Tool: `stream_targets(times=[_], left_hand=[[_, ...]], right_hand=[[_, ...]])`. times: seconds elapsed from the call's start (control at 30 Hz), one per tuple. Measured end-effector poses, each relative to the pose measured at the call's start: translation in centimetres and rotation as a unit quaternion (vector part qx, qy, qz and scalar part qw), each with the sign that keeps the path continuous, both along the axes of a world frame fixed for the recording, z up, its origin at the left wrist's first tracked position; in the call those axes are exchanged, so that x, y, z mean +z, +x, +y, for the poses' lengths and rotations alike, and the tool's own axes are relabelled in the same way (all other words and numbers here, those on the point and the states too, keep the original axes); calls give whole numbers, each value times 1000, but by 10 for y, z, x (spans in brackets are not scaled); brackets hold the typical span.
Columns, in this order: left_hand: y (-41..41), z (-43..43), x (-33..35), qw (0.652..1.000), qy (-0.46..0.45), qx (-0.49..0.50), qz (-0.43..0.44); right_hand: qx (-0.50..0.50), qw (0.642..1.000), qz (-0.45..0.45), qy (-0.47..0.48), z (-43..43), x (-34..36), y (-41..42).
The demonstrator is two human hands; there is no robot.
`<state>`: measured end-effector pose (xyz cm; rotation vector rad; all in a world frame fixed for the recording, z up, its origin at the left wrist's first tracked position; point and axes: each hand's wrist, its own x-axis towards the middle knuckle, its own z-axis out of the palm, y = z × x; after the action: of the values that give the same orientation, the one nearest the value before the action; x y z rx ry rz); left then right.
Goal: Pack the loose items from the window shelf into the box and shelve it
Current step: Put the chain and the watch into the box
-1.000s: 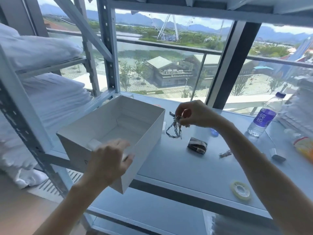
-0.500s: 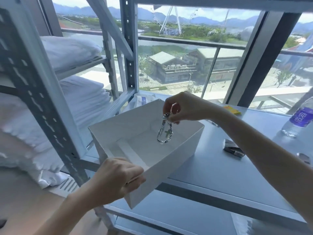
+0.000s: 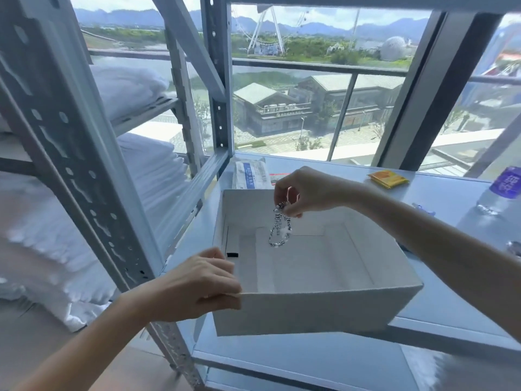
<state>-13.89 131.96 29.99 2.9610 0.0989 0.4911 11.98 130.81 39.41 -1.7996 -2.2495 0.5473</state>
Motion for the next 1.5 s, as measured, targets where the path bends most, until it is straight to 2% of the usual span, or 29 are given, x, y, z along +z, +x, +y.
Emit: stream_targets(times=[0.27,0.37,0.47,0.53,0.6,0.67,0.77,0.87,0.93,1.1,1.23,1.33,1.4,1.5], left_hand=[[18,17,-7,999,-41,-12,-25],[30,20,-10,997,-47,-1,-56],[35,19,-14,995,-54,9,-84],[35,18,-16,994,-57,16,-94],[35,18,-16,993,-57,20,-101],[35,16,-16,992,-58,16,-108],[37,15,-15,991,-63,15,-117],[37,14,-16,990,-58,21,-126],[36,14,-18,990,-54,21,-128],[39,18,-18,991,-40,18,-124],[42,22,-14,997,12,23,-69],[52,12,-7,995,81,48,-39],[65,0,-2,994,89,59,-32],[94,-24,3,993,88,60,-48]], right_hand=[[-12,999,-11,-36,13,-18,4],[-9,996,-82,-23,27,-35,9],[-9,987,-159,31,35,-55,16],[-13,981,-179,73,39,-69,19],[-30,982,-152,106,42,-82,21],[-53,989,-100,97,45,-93,21],[-51,998,-37,25,46,-101,16],[-37,997,-40,-48,45,-102,15],[-42,997,-38,-57,42,-98,18],[-62,997,22,-25,21,-77,31],[-79,996,43,13,-18,-60,47],[-81,994,-14,78,-58,-51,65],[-103,985,-74,114,-88,-48,76],[-141,971,-115,158,-133,-44,96]])
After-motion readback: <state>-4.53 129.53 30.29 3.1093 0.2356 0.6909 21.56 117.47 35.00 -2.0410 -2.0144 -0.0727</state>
